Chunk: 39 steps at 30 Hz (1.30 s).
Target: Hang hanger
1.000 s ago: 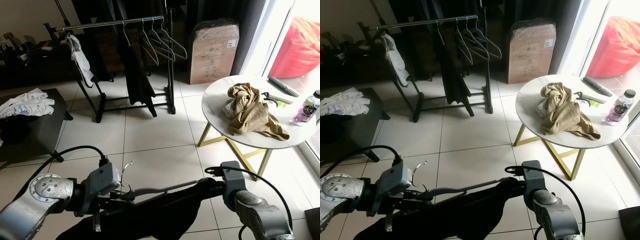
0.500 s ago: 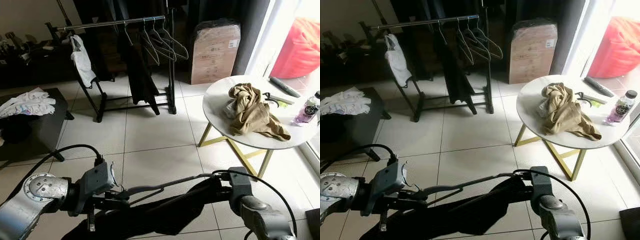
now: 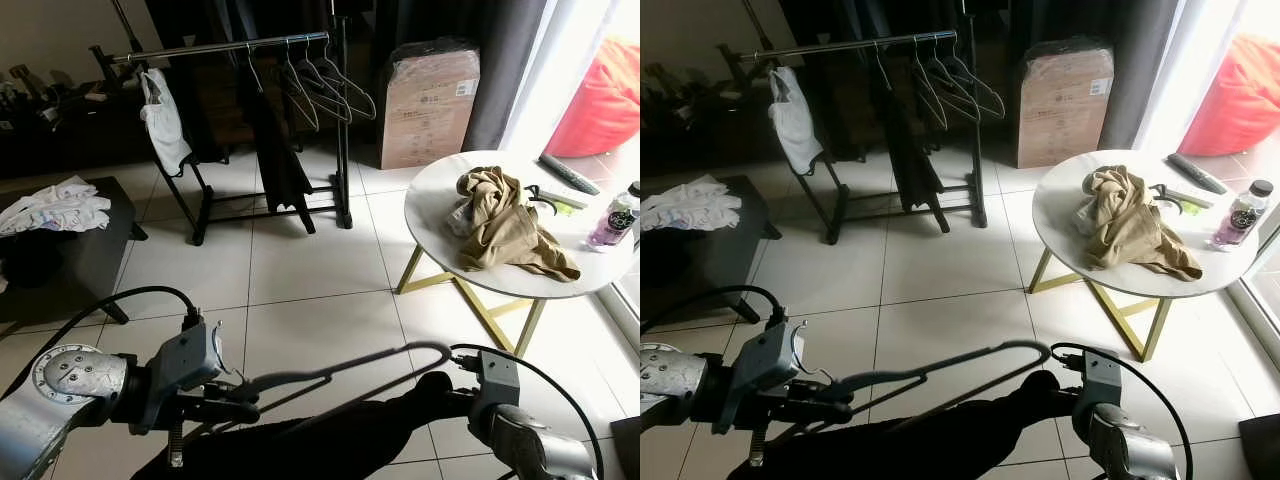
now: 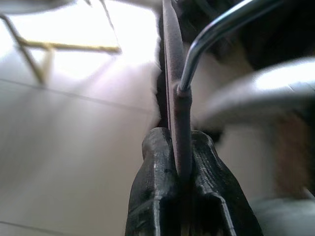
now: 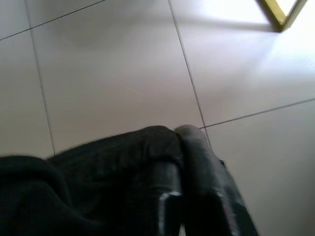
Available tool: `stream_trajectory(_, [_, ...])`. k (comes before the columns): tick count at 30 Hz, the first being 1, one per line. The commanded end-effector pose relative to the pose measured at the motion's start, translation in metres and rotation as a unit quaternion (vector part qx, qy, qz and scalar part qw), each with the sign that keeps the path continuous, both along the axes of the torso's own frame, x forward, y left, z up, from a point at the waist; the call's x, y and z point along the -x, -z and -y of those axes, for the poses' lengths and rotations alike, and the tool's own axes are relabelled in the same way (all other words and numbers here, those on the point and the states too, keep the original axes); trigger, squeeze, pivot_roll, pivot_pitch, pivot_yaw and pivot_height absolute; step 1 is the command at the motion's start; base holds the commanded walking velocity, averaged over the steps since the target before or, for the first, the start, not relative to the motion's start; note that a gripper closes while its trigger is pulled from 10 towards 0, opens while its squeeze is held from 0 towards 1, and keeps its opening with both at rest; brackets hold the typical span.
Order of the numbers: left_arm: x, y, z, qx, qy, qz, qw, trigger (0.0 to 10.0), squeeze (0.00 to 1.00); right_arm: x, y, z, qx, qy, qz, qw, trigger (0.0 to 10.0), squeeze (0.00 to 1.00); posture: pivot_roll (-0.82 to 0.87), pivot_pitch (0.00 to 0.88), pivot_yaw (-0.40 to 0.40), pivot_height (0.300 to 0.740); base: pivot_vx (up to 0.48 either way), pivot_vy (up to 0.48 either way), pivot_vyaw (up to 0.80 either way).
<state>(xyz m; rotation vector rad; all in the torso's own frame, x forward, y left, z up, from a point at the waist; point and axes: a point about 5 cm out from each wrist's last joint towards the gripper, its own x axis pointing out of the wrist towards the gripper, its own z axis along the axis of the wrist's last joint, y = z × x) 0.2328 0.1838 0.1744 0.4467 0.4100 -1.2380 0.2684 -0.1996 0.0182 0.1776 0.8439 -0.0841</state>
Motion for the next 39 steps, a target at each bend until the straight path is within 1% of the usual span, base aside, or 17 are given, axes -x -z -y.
stream_trajectory(1, [-0.012, -0.009, -0.014, 0.004, -0.062, 0.037, 0.997, 10.0, 0.00, 0.000, -0.004, 0.009, 0.006, 0.003, 0.016, 1.000, 0.0, 0.00, -0.10, 0.151, 0.060, 0.740, 0.000, 0.000, 0.00])
stream_trajectory(3, [-0.022, -0.017, -0.005, 0.073, -0.093, 0.068, 0.991, 10.0, 0.00, 0.000, -0.007, -0.006, -0.017, -0.045, 0.029, 0.998, 0.0, 0.00, -0.10, 0.153, 0.061, 0.740, 0.000, 0.000, 0.00])
stream_trajectory(7, [-0.027, -0.022, 0.014, 0.151, -0.121, 0.085, 0.977, 10.0, 0.00, -0.001, -0.011, -0.018, -0.024, -0.101, 0.040, 0.994, 0.0, 0.00, -0.10, 0.154, 0.061, 0.740, 0.000, 0.000, 0.00])
stream_trajectory(9, [-0.035, -0.019, 0.044, 0.215, -0.169, 0.105, 0.956, 10.0, 0.00, 0.001, -0.024, -0.038, -0.040, -0.207, 0.073, 0.975, 0.0, 0.00, -0.10, 0.152, 0.063, 0.740, 0.000, 0.000, 0.00])
stream_trajectory(10, [-0.037, -0.016, 0.051, 0.226, -0.186, 0.096, 0.951, 10.0, 0.00, 0.002, -0.027, -0.042, -0.042, -0.232, 0.080, 0.969, 0.0, 0.00, -0.10, 0.153, 0.062, 0.740, 0.000, 0.000, 0.00])
stream_trajectory(11, [-0.038, -0.013, 0.055, 0.231, -0.196, 0.087, 0.949, 10.0, 0.00, 0.002, -0.029, -0.044, -0.043, -0.245, 0.083, 0.965, 0.0, 0.00, -0.10, 0.153, 0.063, 0.740, 0.000, 0.000, 0.00])
stream_trajectory(12, [-0.035, -0.008, 0.076, 0.249, -0.192, 0.072, 0.947, 10.0, 0.00, 0.005, -0.038, -0.052, -0.049, -0.299, 0.101, 0.948, 0.0, 0.00, -0.11, 0.153, 0.063, 0.740, 0.000, 0.000, 0.00])
stream_trajectory(14, [-0.032, -0.007, 0.095, 0.268, -0.188, 0.057, 0.943, 10.0, 0.00, 0.006, -0.047, -0.058, -0.047, -0.333, 0.121, 0.934, 0.0, 0.00, -0.11, 0.155, 0.063, 0.740, 0.000, 0.000, 0.00])
stream_trajectory(17, [-0.029, -0.012, 0.116, 0.283, -0.168, 0.072, 0.942, 10.0, 0.00, 0.006, -0.060, -0.063, -0.052, -0.364, 0.146, 0.918, 0.0, 0.00, -0.11, 0.157, 0.063, 0.740, 0.000, 0.000, 0.00])
stream_trajectory(22, [-0.041, -0.024, 0.124, 0.297, -0.209, 0.138, 0.921, 10.0, 0.00, 0.015, -0.067, -0.072, -0.060, -0.429, 0.152, 0.888, 0.0, 0.00, -0.11, 0.156, 0.069, 0.740, 0.000, 0.000, 0.00])
stream_trajectory(27, [-0.053, -0.038, 0.121, 0.314, -0.282, 0.217, 0.880, 10.0, 0.00, 0.016, -0.064, -0.070, -0.063, -0.427, 0.143, 0.890, 0.0, 0.00, -0.11, 0.152, 0.066, 0.740, 0.000, 0.000, 0.00])
stream_trajectory(28, [-0.055, -0.043, 0.119, 0.317, -0.299, 0.242, 0.867, 10.0, 0.00, 0.017, -0.064, -0.070, -0.064, -0.427, 0.141, 0.891, 0.0, 0.00, -0.11, 0.152, 0.066, 0.740, 0.000, 0.000, 0.00])
stream_trajectory(30, [-0.056, -0.046, 0.118, 0.320, -0.306, 0.254, 0.860, 10.0, 0.00, 0.018, -0.063, -0.069, -0.063, -0.429, 0.138, 0.890, 0.0, 0.00, -0.11, 0.151, 0.065, 0.740, 0.000, 0.000, 0.00])
stream_trajectory(34, [-0.056, -0.070, 0.110, 0.387, -0.332, 0.321, 0.798, 10.0, 0.00, 0.023, -0.058, -0.065, -0.054, -0.443, 0.119, 0.887, 0.0, 0.00, -0.11, 0.144, 0.062, 0.740, 0.000, 0.000, 0.00])
stream_trajectory(35, [-0.054, -0.080, 0.109, 0.408, -0.335, 0.346, 0.776, 10.0, 0.00, 0.025, -0.057, -0.064, -0.051, -0.453, 0.113, 0.883, 0.0, 0.00, -0.11, 0.143, 0.061, 0.740, 0.000, 0.000, 0.00])
stream_trajectory(37, [-0.052, -0.085, 0.111, 0.410, -0.332, 0.370, 0.765, 10.0, 0.00, 0.027, -0.056, -0.063, -0.045, -0.466, 0.108, 0.877, 0.0, 0.00, -0.11, 0.140, 0.060, 0.740, 0.000, 0.000, 0.00])
stream_trajectory(39, [-0.050, -0.087, 0.117, 0.394, -0.316, 0.406, 0.762, 10.0, 0.00, 0.028, -0.056, -0.062, -0.042, -0.472, 0.106, 0.874, 0.0, 0.00, -0.11, 0.136, 0.058, 0.740, 0.000, 0.000, 0.00])
